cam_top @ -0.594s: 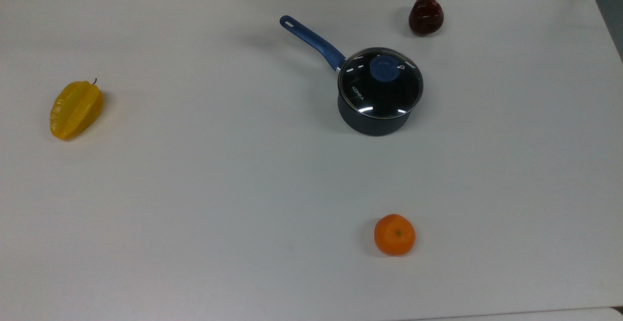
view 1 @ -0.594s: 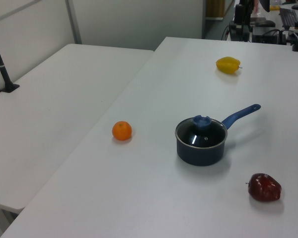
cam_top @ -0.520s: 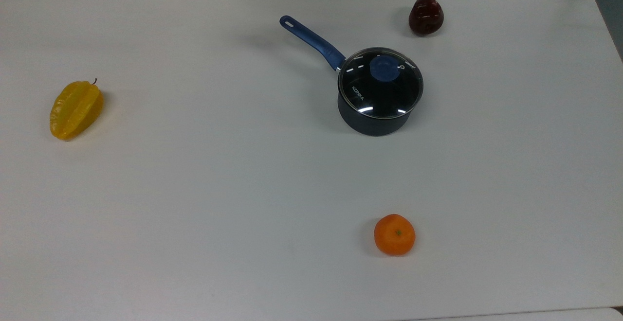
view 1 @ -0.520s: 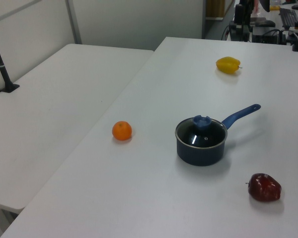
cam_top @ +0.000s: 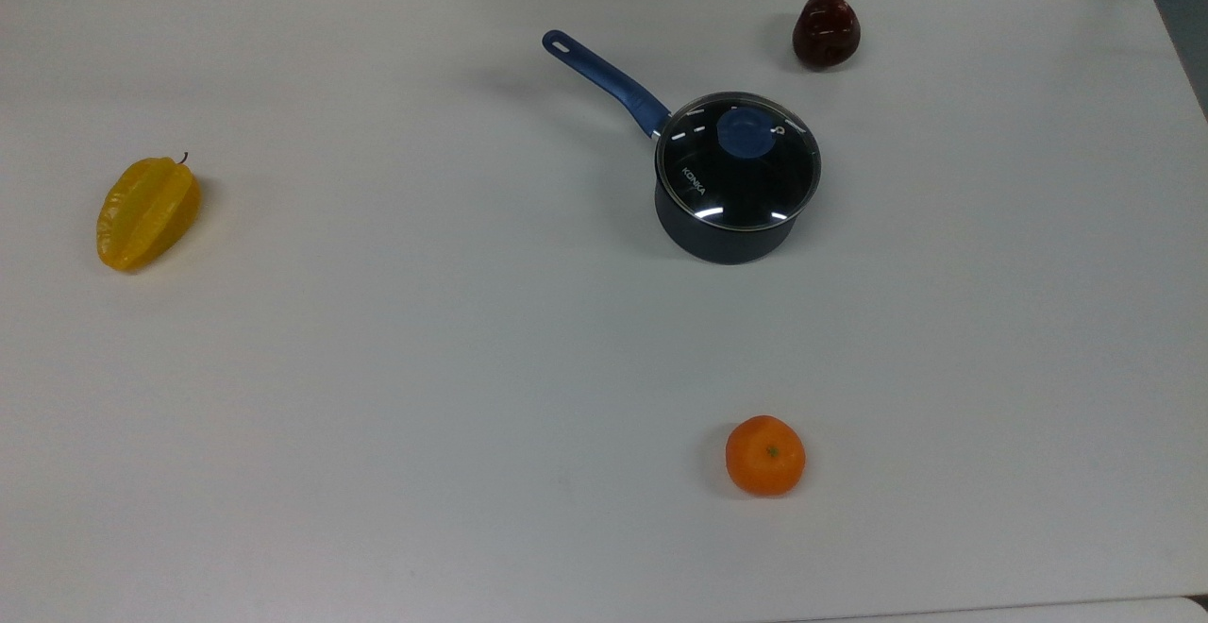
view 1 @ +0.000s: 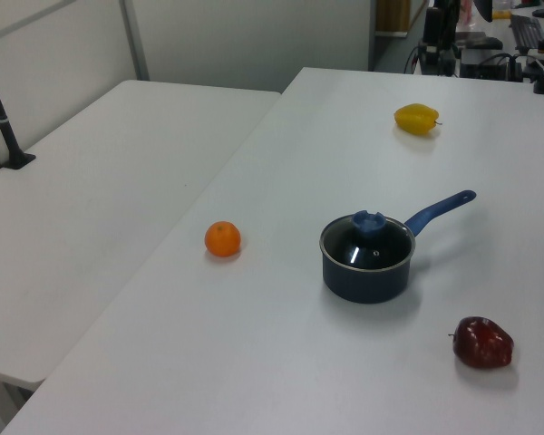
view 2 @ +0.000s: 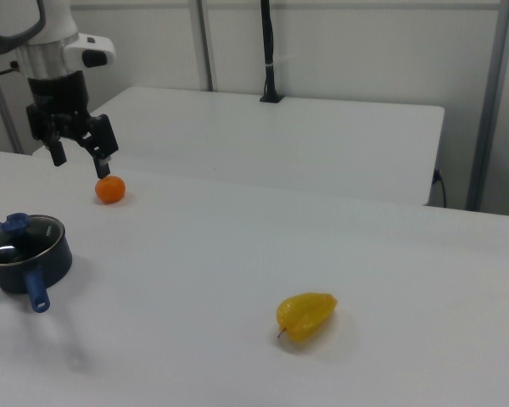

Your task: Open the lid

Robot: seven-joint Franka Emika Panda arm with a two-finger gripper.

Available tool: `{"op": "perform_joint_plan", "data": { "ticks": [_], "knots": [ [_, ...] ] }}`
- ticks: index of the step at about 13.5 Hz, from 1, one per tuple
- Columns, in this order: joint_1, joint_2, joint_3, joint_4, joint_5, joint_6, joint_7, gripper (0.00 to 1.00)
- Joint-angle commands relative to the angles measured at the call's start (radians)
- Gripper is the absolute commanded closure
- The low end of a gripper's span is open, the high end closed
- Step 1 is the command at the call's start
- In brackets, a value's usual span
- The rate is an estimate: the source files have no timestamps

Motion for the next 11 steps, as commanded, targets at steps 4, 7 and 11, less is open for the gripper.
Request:
{"op": "perform_joint_plan", "data": {
  "ticks": [4, 7, 11],
  "knots": [
    [0.228, -0.010, 0.014, -0.105, 0.028, 0.110, 0.038, 0.00],
    [0.323, -0.012, 0.014, -0.214, 0.028, 0.268, 0.082, 0.00],
    [0.380, -0.009, 0.015, -0.346, 0.024, 0.489, 0.125, 0.00]
  ]
}}
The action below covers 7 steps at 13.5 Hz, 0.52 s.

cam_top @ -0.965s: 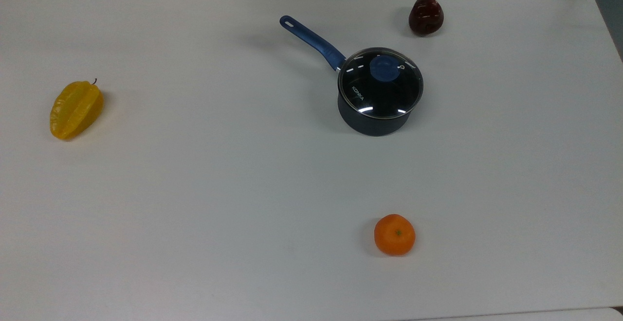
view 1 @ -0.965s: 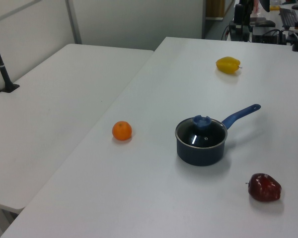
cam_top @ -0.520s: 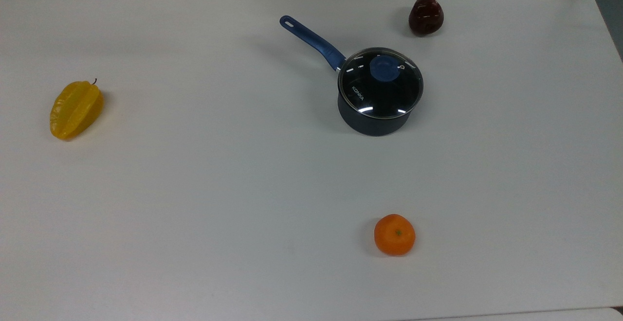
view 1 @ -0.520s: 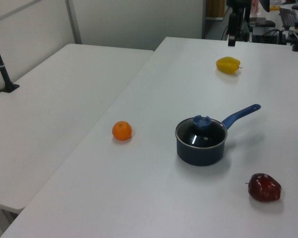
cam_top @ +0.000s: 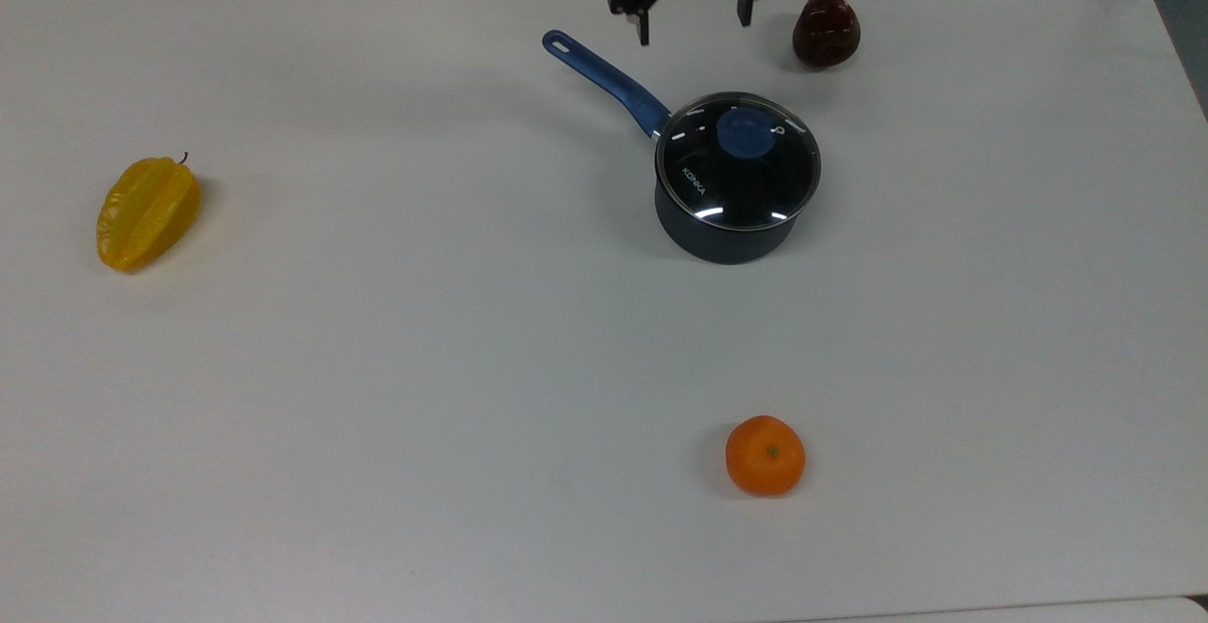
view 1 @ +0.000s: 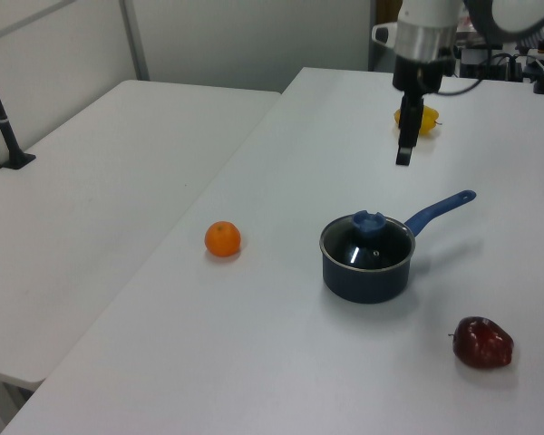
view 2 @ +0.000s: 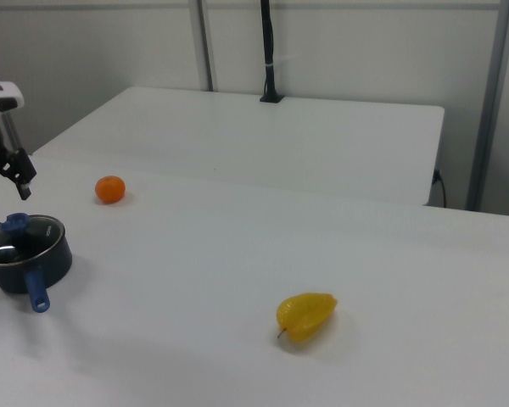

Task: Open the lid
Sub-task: 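Move the gripper over the saucepan and lower toward the blue lid knob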

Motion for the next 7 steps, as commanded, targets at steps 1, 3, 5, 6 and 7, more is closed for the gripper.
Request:
{"op": "perform_joint_plan", "data": {
  "ticks": [1, 3, 5, 6, 7],
  "knots": [
    [0.037, -0.018, -0.012, -0.113, 0.007, 0.160, 0.024, 0.00],
    [0.057, -0.012, -0.010, -0.183, 0.006, 0.292, 0.023, 0.00],
    [0.078, 0.007, -0.010, -0.237, 0.001, 0.407, 0.020, 0.00],
    [0.086, 0.016, -0.010, -0.245, 0.001, 0.436, 0.023, 0.00],
    [0.095, 0.030, -0.010, -0.249, 0.001, 0.464, 0.026, 0.00]
  ]
}}
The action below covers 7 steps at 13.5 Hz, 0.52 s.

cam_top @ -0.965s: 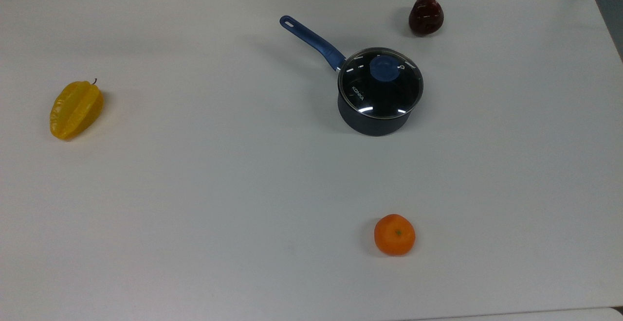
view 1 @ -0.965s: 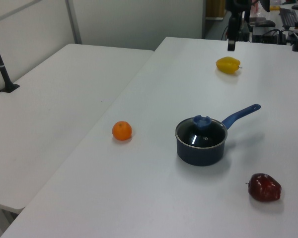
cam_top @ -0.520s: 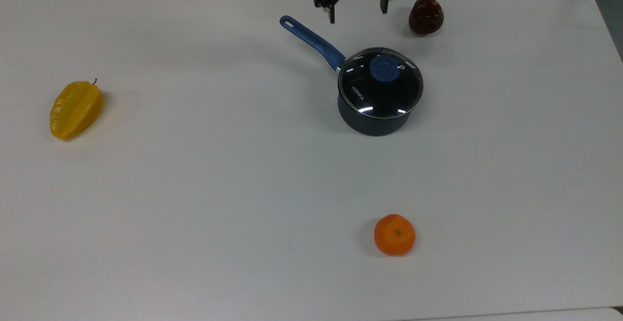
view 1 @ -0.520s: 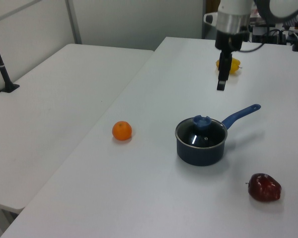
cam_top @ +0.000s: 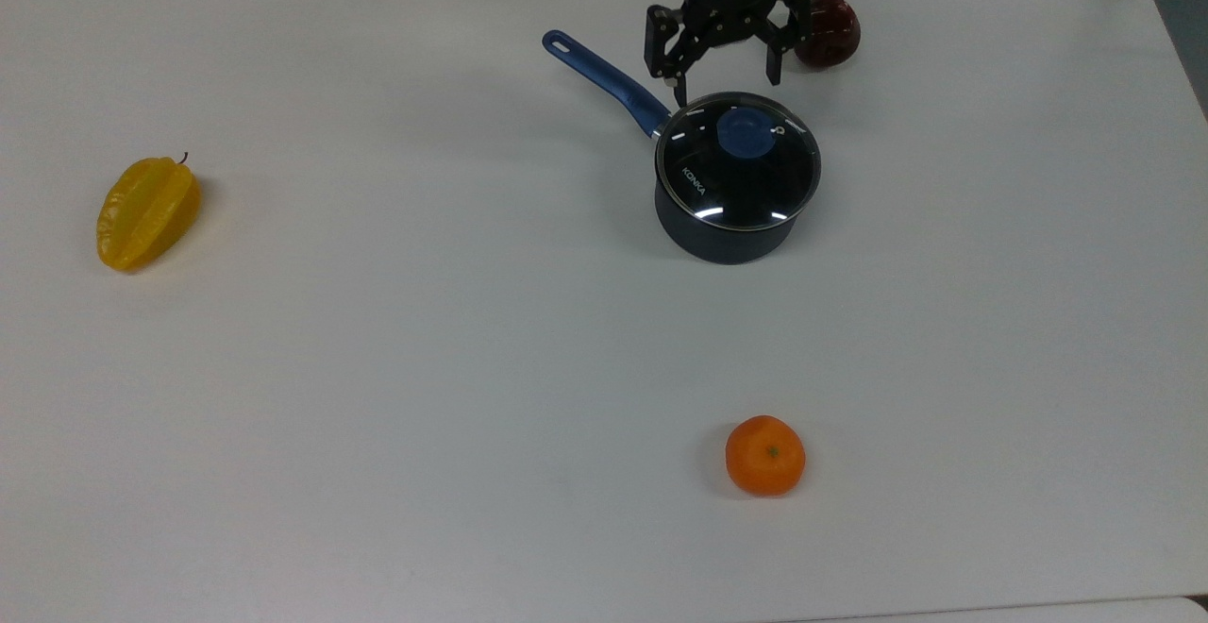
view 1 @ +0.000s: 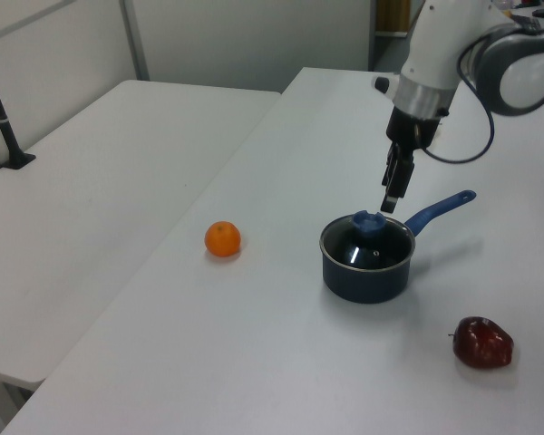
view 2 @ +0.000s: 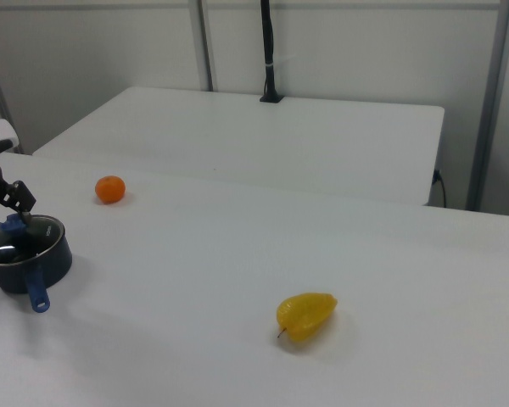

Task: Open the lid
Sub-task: 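Move the gripper over the saucepan and lower toward the blue lid knob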

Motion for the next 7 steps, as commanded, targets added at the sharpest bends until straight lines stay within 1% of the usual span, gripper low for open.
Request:
{"op": "perform_joint_plan", "data": {
  "ticks": [1, 3, 6, 7],
  "knots": [
    [0.034, 0.024, -0.010, -0.038, 0.001, 0.101, 0.026, 0.00],
    [0.034, 0.056, -0.010, -0.033, -0.009, 0.141, 0.075, 0.00],
    [0.041, 0.093, -0.010, -0.006, -0.087, 0.143, 0.178, 0.10],
    [0.041, 0.099, -0.009, 0.005, -0.103, 0.143, 0.209, 0.15]
  ]
}}
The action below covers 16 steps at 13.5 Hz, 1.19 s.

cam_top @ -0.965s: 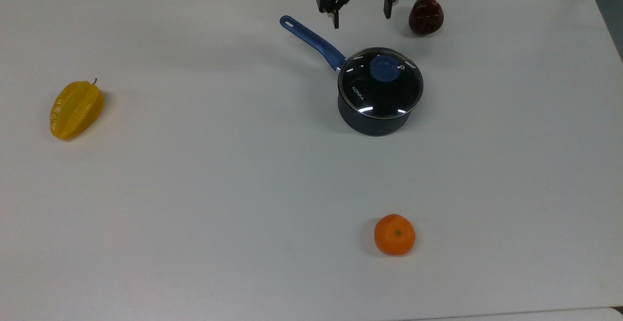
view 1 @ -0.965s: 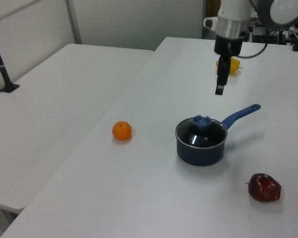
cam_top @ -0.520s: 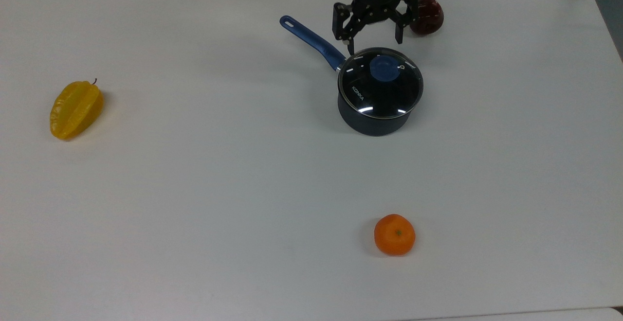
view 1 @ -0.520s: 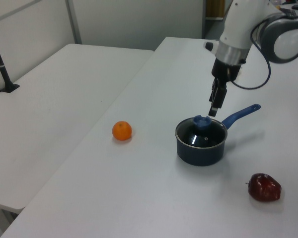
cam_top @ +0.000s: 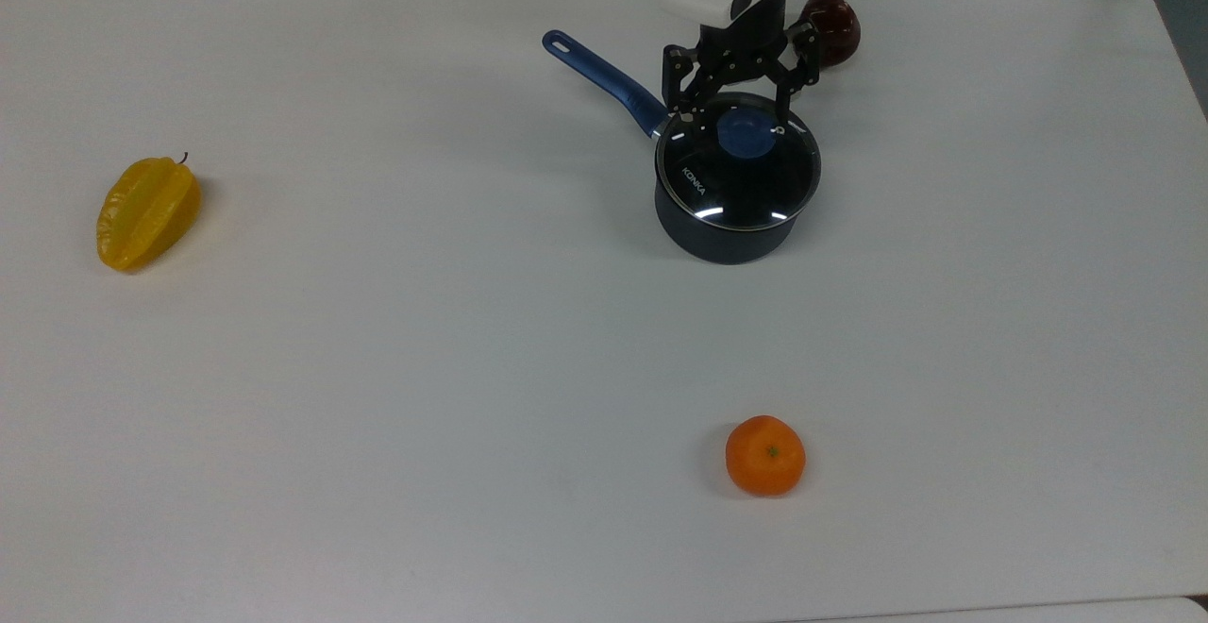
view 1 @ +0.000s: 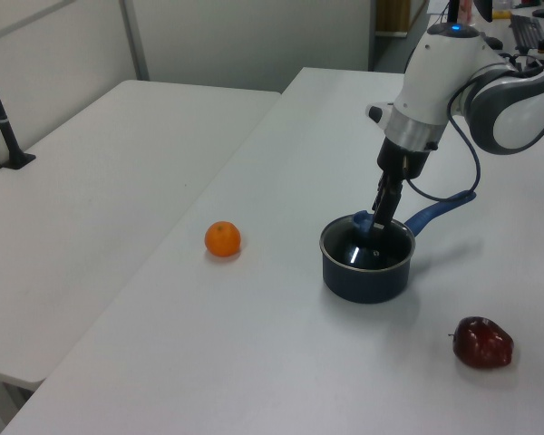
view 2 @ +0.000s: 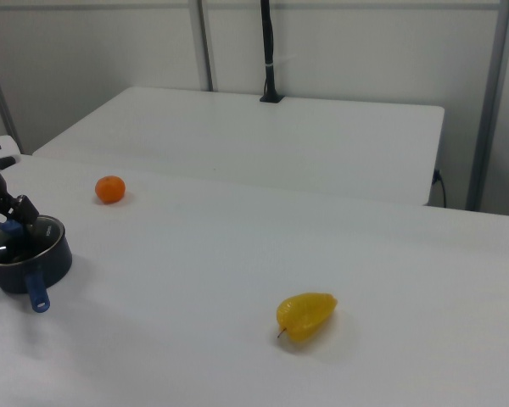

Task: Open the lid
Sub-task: 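Move the gripper over the saucepan and lower toward the blue lid knob, then close the gripper on the blue knob of the glass lid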

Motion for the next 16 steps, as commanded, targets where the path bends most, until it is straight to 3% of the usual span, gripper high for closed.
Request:
{"op": "perform_joint_plan", "data": {
  "ticks": [1, 5, 9, 15, 16],
  "knots": [
    [0.018, 0.022, -0.009, 0.025, -0.050, 0.018, 0.098, 0.16],
    [0.016, 0.019, -0.009, 0.034, -0.051, 0.018, 0.098, 0.18],
    [0.018, 0.019, -0.009, 0.037, -0.051, 0.016, 0.096, 0.32],
    [0.021, 0.017, -0.009, 0.036, -0.053, 0.000, 0.098, 0.33],
    [0.024, 0.013, -0.009, 0.036, -0.053, -0.010, 0.098, 0.49]
  ]
}}
